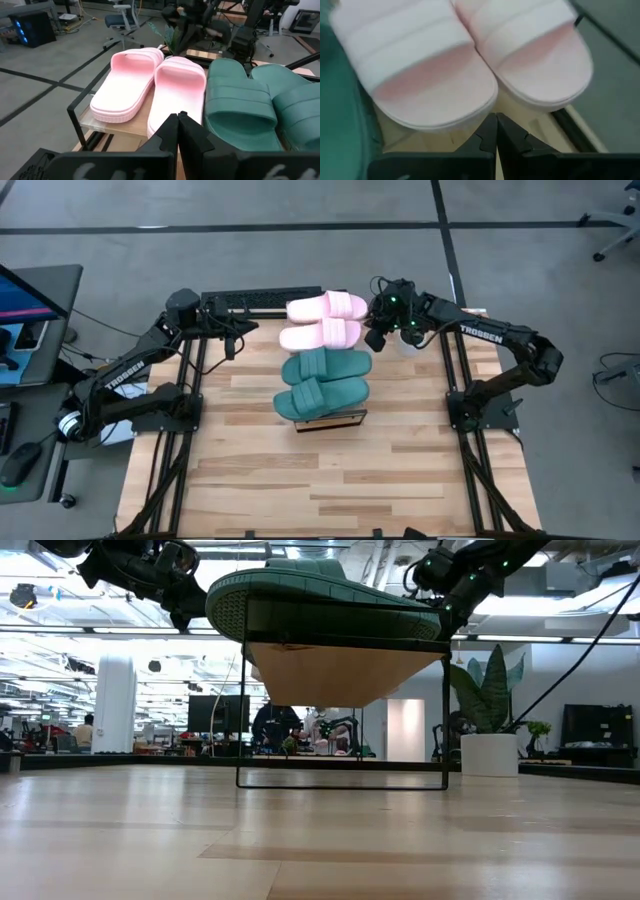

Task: Pick and place slides into the shelf
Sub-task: Adjust the slides on the shelf

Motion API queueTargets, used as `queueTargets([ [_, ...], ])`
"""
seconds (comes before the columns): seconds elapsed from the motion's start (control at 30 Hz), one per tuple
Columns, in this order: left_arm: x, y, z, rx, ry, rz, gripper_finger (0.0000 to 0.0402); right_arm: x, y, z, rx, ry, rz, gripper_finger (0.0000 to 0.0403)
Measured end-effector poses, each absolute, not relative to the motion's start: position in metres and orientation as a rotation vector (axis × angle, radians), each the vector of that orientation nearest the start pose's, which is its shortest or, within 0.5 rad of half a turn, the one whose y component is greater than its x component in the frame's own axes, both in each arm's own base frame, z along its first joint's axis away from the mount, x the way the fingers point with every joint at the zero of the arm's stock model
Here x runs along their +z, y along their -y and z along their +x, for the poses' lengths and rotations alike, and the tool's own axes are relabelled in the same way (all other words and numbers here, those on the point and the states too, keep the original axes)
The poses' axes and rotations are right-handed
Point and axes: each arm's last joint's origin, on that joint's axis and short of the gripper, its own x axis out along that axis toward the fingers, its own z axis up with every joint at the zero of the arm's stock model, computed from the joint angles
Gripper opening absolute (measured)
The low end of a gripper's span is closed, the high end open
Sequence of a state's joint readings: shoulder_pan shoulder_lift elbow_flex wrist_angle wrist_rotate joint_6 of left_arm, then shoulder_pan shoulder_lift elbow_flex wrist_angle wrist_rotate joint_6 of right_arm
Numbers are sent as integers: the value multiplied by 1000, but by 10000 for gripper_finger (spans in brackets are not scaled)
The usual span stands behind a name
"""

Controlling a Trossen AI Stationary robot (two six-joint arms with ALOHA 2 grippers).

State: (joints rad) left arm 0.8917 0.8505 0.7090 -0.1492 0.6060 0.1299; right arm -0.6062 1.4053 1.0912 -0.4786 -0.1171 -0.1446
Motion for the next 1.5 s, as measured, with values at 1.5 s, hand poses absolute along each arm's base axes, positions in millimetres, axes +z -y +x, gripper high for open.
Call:
queueTargets([
  [1.5,243,-16,187,262,-225,-475,0,395,34,97,-334,-404,-38,0],
])
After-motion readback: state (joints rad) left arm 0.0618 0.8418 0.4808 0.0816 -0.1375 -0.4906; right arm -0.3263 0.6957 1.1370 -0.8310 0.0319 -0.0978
